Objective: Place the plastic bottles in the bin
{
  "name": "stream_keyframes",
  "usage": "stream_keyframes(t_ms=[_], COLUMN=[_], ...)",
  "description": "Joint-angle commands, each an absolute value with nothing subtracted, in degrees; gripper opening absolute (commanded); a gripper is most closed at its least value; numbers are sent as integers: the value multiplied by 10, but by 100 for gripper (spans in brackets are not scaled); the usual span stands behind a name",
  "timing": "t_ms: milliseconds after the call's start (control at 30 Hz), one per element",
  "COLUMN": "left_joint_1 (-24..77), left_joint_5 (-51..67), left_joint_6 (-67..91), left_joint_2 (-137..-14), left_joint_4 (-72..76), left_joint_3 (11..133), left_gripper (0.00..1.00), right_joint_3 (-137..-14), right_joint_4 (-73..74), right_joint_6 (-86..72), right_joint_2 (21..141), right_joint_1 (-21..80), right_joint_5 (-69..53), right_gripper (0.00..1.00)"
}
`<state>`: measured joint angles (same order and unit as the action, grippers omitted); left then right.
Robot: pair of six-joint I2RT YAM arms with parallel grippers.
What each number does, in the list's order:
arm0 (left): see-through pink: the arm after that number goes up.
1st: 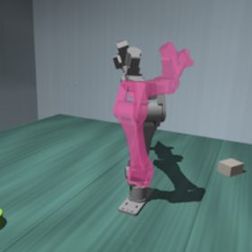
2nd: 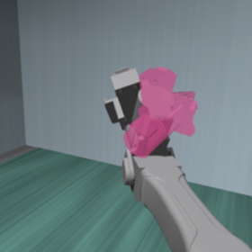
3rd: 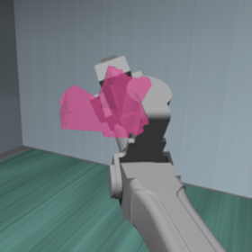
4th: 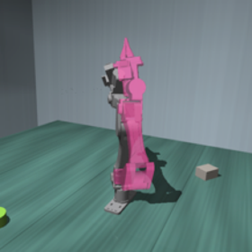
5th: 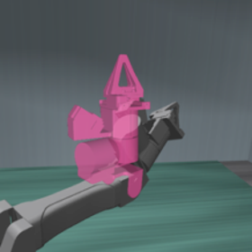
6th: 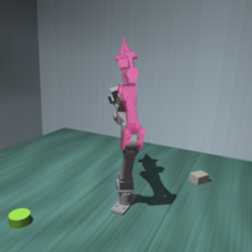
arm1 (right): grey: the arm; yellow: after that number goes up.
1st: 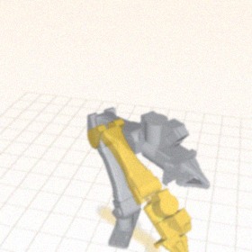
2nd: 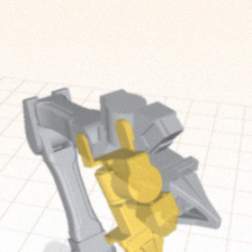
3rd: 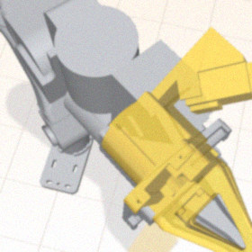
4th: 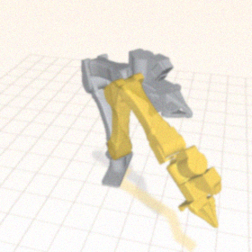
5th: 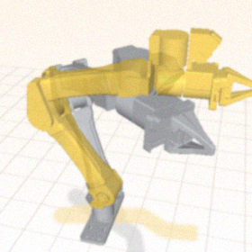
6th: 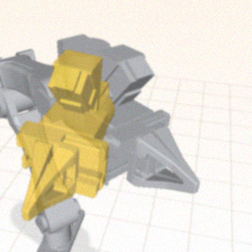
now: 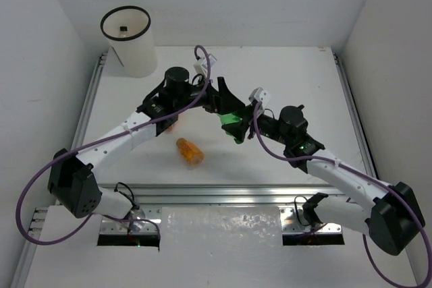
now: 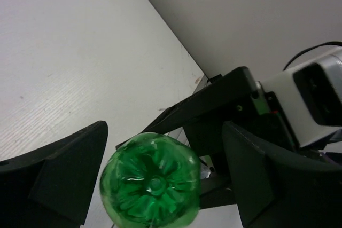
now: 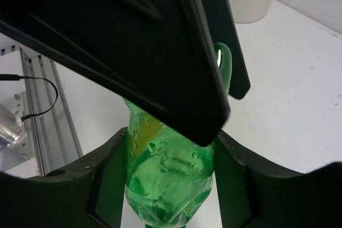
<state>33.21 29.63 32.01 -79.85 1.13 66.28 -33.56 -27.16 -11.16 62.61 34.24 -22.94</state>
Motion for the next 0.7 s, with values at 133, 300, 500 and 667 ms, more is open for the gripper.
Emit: stream_keyframes(t_ms=[133, 300, 500, 667], left_joint_1=[342, 349, 350, 325], left_joint_5=[304, 310, 302, 112], left_joint_6=[308, 297, 299, 287], left_joint_2=[-809, -804, -802, -787], left_joint_4=[11, 2, 11, -76], left_joint_3=[693, 697, 698, 754], left_gripper=[69, 67, 0, 0], right_joint_3=[-393, -414, -430, -423], right_joint_4=[-253, -232, -222, -182], right_joint_6=[-77, -73, -78, -89], right_joint_2=[595, 604, 615, 599], right_joint_1=[342, 341, 341, 340], right_joint_5=[-200, -171, -162, -122], right_gripper=[0, 1, 9, 99])
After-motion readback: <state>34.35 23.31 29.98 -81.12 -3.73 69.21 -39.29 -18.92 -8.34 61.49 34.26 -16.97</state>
